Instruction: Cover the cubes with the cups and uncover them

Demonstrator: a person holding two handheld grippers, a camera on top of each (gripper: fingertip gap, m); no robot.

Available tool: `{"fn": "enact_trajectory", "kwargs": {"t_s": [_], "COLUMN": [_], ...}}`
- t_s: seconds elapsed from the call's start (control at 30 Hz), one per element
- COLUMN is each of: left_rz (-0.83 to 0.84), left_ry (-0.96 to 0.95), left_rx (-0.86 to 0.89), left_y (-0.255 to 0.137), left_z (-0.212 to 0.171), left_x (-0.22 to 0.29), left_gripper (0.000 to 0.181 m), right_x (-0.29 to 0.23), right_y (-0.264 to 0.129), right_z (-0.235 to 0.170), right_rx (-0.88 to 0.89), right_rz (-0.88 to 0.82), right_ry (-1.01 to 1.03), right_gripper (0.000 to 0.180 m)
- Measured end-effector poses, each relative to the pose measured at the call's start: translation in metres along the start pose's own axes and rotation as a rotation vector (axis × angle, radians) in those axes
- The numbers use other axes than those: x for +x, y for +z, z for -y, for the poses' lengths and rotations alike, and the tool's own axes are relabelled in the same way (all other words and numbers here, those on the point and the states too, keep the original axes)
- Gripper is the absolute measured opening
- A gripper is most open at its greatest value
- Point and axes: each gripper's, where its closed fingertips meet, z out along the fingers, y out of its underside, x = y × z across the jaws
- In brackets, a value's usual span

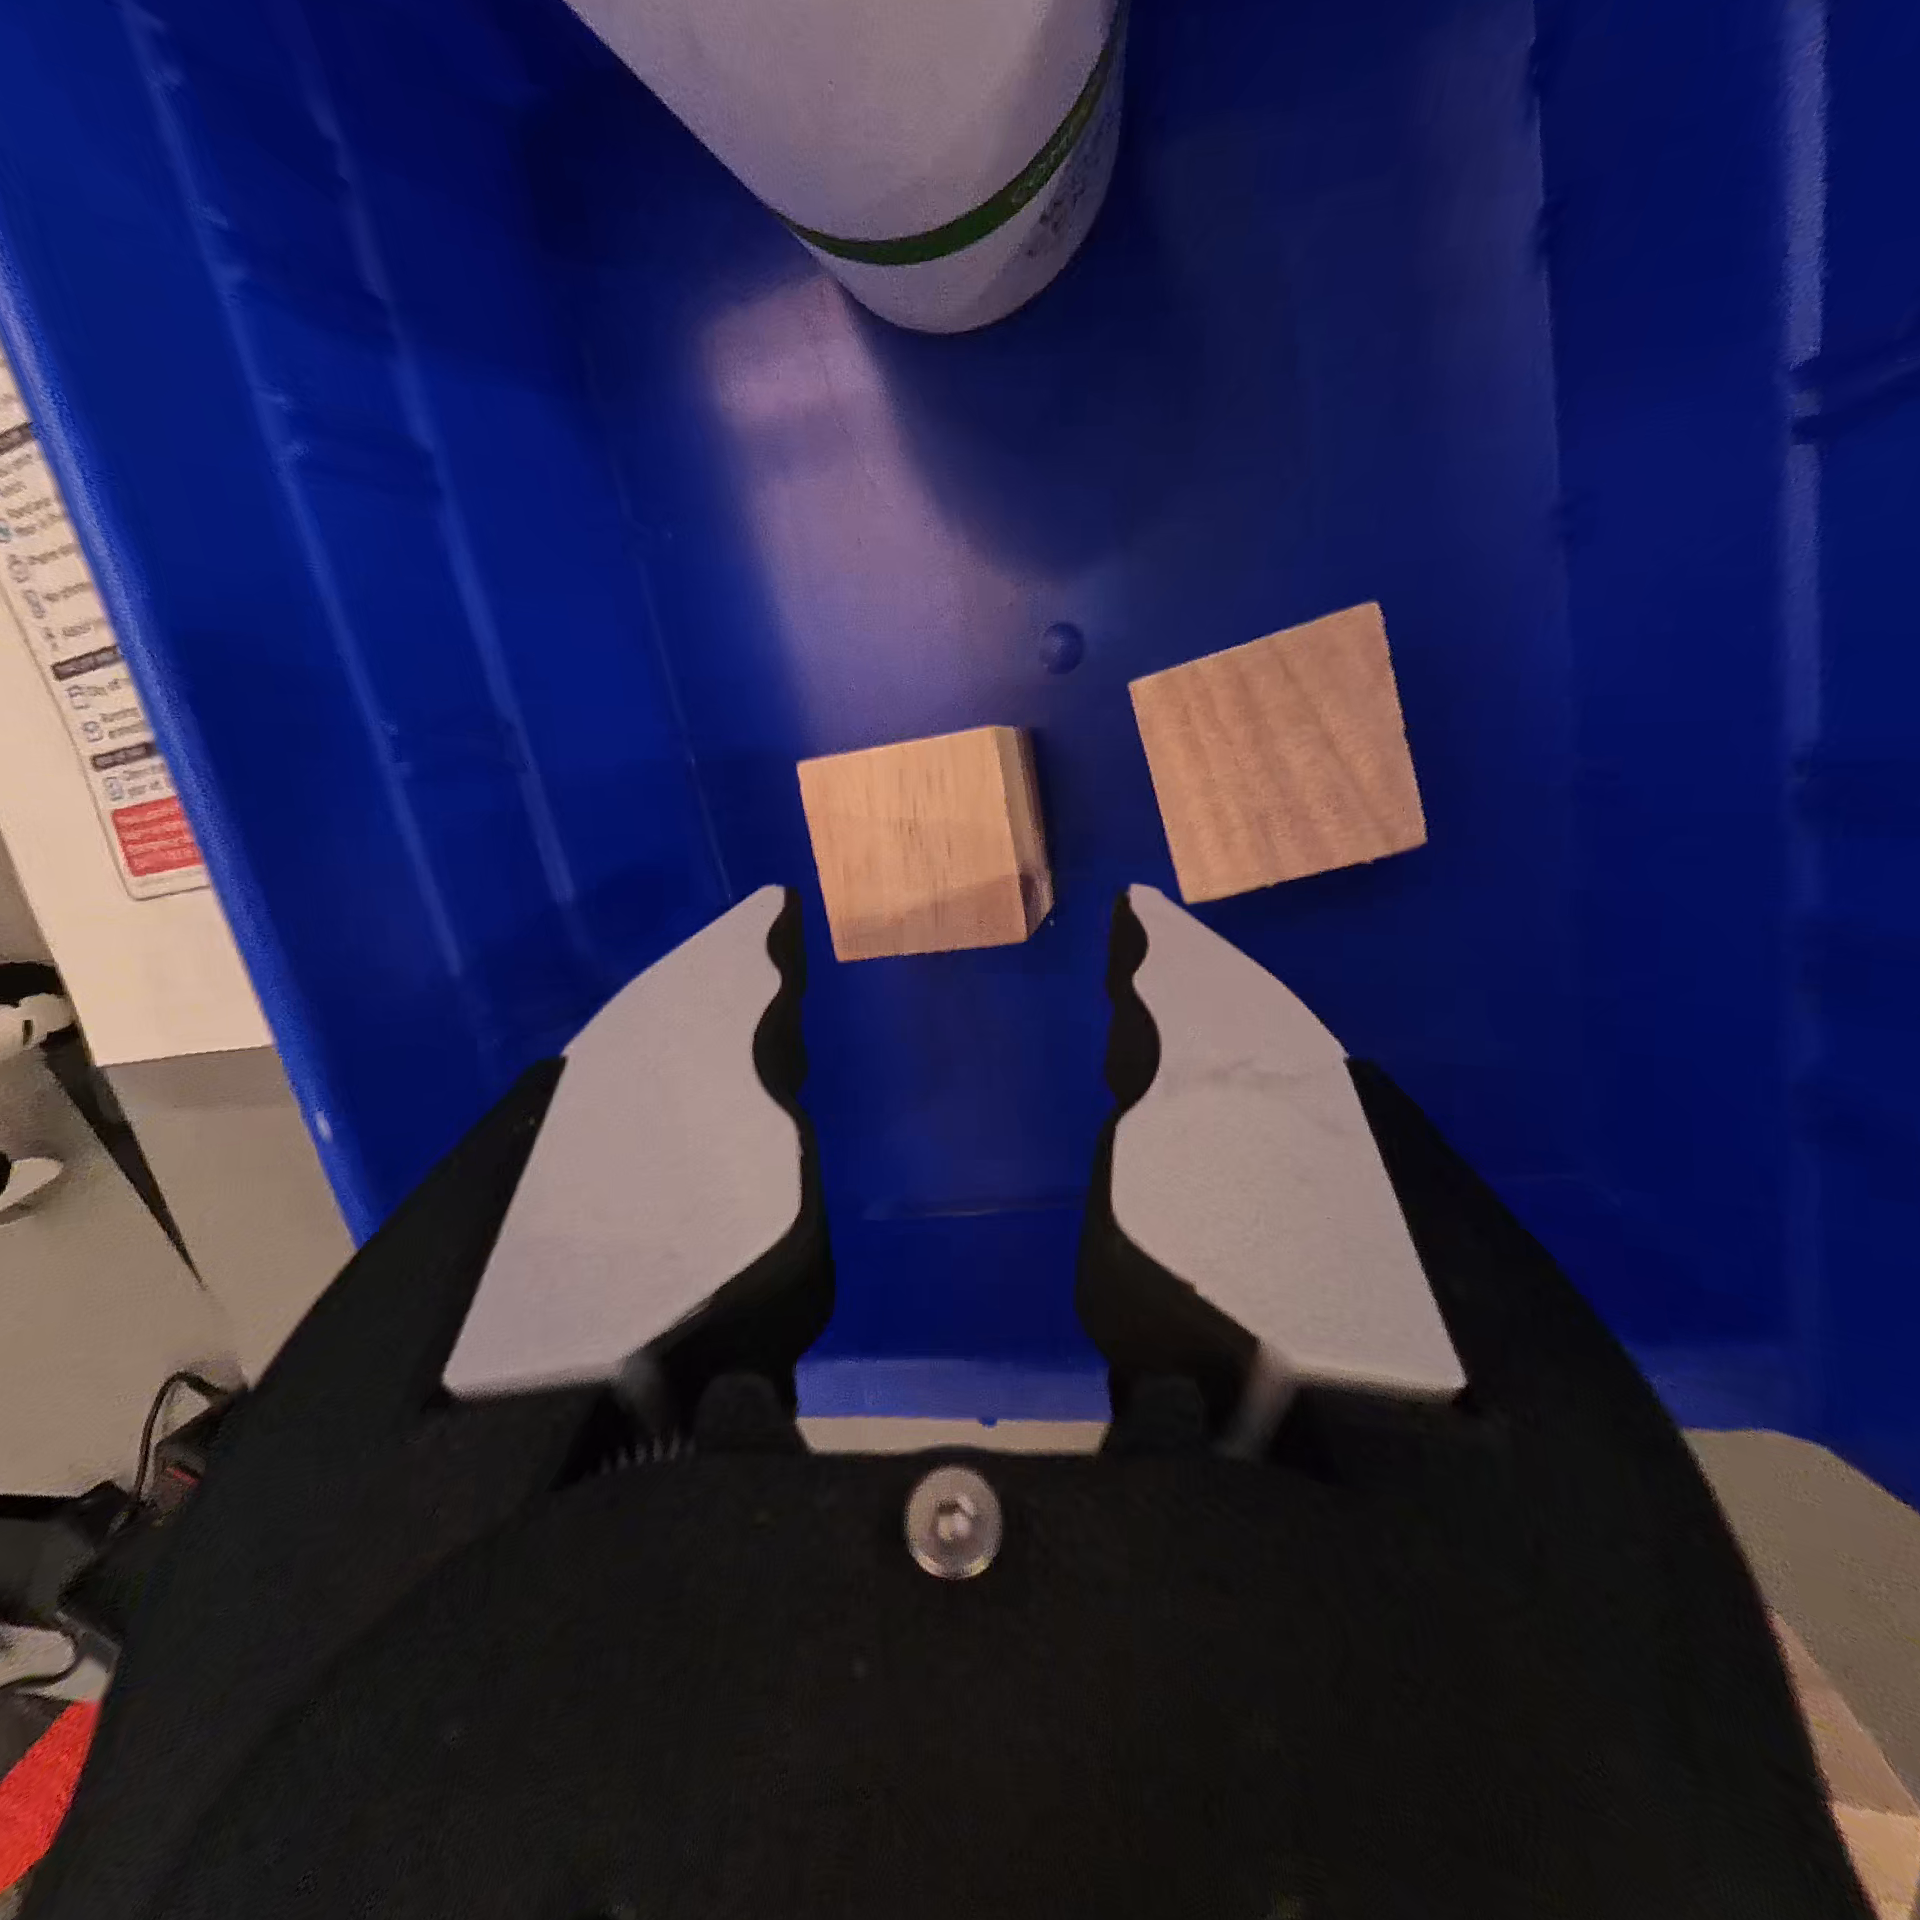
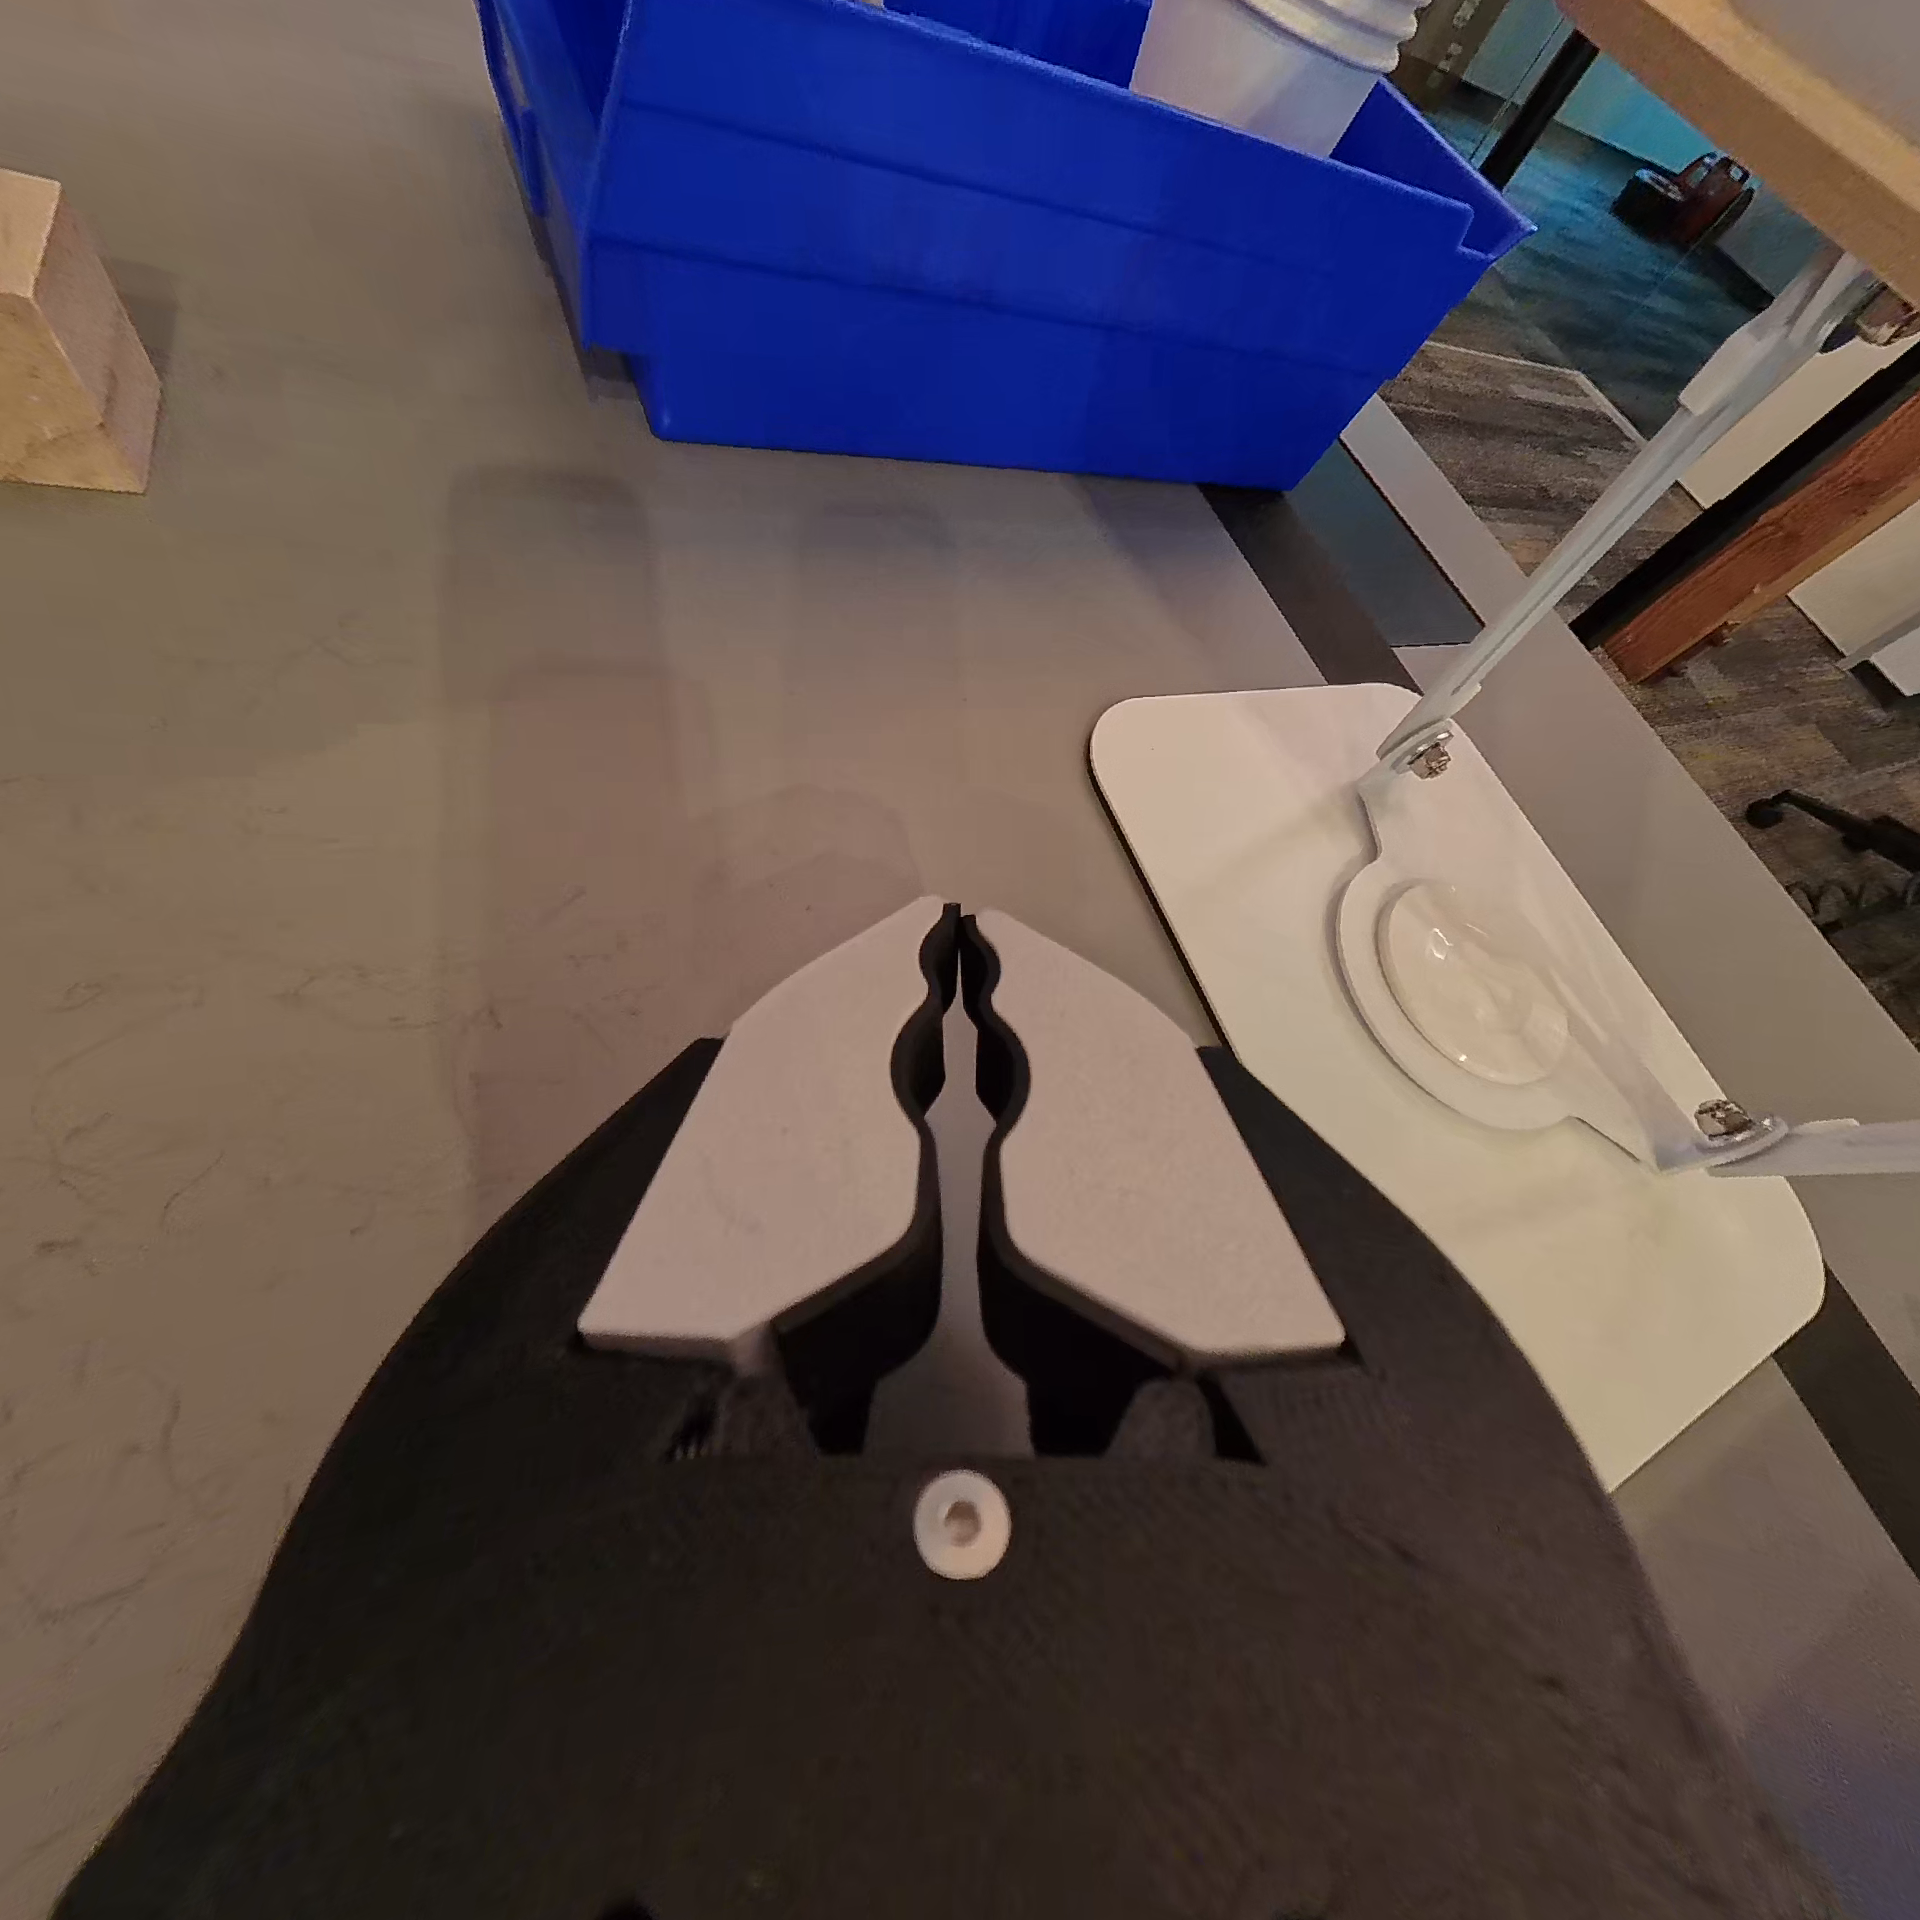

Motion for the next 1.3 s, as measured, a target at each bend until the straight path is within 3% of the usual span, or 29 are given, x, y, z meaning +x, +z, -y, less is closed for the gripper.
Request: {"fn": "enact_trajectory", "kwargs": {"t_s": [0.33, 0.53, 0.63, 0.83, 0.93, 1.07, 1.3], "left_rz": [-0.049, -0.059, -0.143, -0.34, -0.405, -0.519, -0.579], "left_ry": [-0.023, 0.043, 0.169, 0.807, 1.035, 1.191, 1.285], "left_rx": [-0.008, 0.12, 0.233, 0.343, 0.322, 0.301, 0.271], "left_y": [0.025, -0.046, -0.103, -0.169, -0.164, -0.153, -0.126], "left_z": [0.002, 0.002, 0.0, -0.03, -0.05, -0.064, -0.065], "left_x": [-0.004, 0.02, 0.069, 0.228, 0.296, 0.369, 0.414], "left_gripper": [0.045, 0.044, 0.044, 0.044, 0.044, 0.044, 0.044], "right_x": [0.002, 0.011, 0.014, 0.012, 0.015, 0.02, 0.019], "right_y": [-0.004, -0.03, -0.045, -0.086, -0.106, -0.125, -0.128], "right_z": [-0.003, -0.021, -0.032, -0.057, -0.071, -0.085, -0.09], "right_rx": [-0.003, -0.016, -0.027, -0.044, -0.055, -0.068, -0.09], "right_rz": [-0.009, -0.033, -0.043, -0.041, -0.058, -0.069, -0.06], "right_ry": [0.002, 0.012, 0.009, -0.019, -0.011, -0.005, -0.025], "right_gripper": [0.0, 0.0, 0.0, 0.0, 0.0, 0.0, 0.0]}}
